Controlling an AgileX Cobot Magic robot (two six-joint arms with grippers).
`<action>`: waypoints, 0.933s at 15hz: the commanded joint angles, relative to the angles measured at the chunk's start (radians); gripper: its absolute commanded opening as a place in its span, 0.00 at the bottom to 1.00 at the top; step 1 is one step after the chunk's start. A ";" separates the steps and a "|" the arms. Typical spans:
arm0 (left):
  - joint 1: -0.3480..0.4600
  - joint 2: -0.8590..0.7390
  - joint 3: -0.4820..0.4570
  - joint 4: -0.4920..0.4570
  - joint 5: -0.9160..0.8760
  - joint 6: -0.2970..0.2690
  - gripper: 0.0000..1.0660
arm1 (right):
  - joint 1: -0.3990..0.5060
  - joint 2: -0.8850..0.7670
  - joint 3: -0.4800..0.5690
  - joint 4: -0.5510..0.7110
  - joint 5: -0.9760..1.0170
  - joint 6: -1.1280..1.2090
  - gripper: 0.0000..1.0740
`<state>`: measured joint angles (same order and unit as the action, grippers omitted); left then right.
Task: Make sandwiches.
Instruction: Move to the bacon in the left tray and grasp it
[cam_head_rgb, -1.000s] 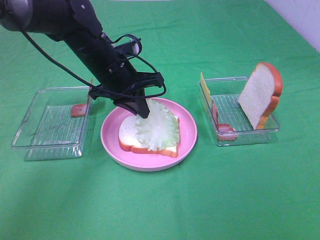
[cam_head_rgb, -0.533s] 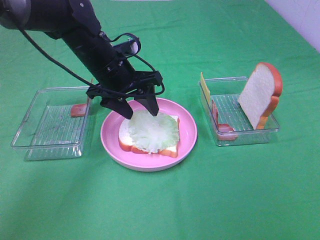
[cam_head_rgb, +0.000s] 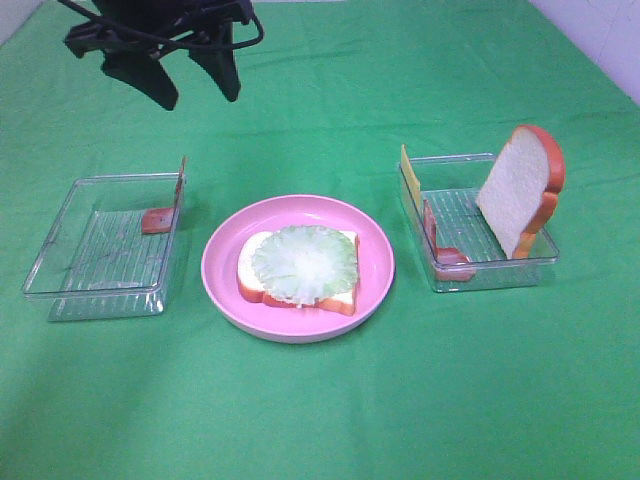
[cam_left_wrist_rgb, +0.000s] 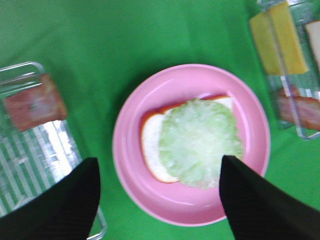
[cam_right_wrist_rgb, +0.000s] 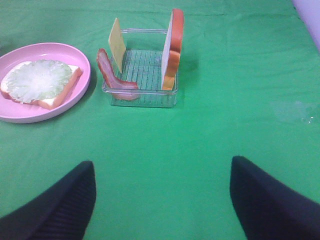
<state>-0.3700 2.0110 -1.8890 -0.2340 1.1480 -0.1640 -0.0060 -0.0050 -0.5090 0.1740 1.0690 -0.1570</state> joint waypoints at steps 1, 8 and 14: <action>0.006 -0.002 -0.031 0.200 0.114 -0.091 0.61 | -0.005 -0.016 0.001 0.001 -0.008 0.001 0.66; 0.008 0.133 -0.027 0.306 0.139 -0.155 0.63 | -0.005 -0.014 0.001 0.001 -0.008 0.001 0.66; 0.008 0.248 -0.027 0.311 0.020 -0.167 0.65 | -0.005 -0.014 0.001 0.001 -0.008 0.001 0.66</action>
<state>-0.3630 2.2590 -1.9150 0.0740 1.1800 -0.3220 -0.0060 -0.0050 -0.5090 0.1740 1.0690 -0.1570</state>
